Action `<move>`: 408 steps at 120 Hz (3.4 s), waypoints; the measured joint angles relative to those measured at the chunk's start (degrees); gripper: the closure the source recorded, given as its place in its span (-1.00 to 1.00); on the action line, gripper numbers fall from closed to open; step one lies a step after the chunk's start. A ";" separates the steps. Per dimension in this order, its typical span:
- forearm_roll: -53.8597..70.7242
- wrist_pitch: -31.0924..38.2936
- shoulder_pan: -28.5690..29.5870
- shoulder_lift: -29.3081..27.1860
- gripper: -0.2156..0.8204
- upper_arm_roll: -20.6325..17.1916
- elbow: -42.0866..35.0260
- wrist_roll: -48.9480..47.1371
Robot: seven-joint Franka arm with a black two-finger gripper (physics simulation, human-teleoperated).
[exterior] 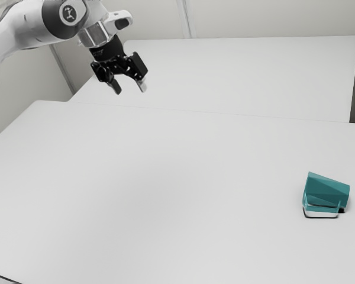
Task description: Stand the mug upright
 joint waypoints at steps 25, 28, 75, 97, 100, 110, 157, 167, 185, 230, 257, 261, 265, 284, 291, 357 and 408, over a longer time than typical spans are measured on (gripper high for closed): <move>-10.50 8.86 -0.72 0.38 -0.54 -0.11 -5.03 4.39; -11.75 9.76 -0.80 0.50 -0.54 -0.11 -5.50 5.02; -31.30 21.51 -2.94 2.65 -0.53 -0.36 -14.90 16.52; -38.50 23.49 -4.31 3.78 -0.53 -0.42 -17.43 21.54; -39.25 23.69 -4.60 4.04 -0.53 -0.44 -17.67 22.14; -41.46 24.61 -5.72 5.23 -0.53 -0.51 -18.52 24.01; -49.31 27.69 -9.59 10.49 -0.52 -0.64 -19.69 30.59; -51.01 28.00 -10.38 11.39 -0.52 -0.64 -19.70 31.50; -54.98 28.32 -12.03 13.14 -0.53 -0.64 -19.79 32.20; -58.13 29.52 -15.77 17.56 -0.53 -0.64 -18.29 31.86; -58.69 30.01 -17.89 21.26 -0.53 -0.56 -14.39 31.75; -58.72 30.12 -18.25 21.70 -0.53 -0.55 -13.76 31.74; -58.74 30.21 -18.63 22.30 -0.53 -0.54 -12.92 31.73; -58.93 30.49 -19.86 24.85 -0.53 -0.54 -10.10 31.68; -59.05 30.55 -20.24 25.74 -0.53 -0.53 -9.17 31.66; -59.66 30.72 -24.33 33.26 -0.53 -0.30 -0.10 31.51; -59.60 30.73 -26.38 39.16 -0.53 0.29 6.40 30.91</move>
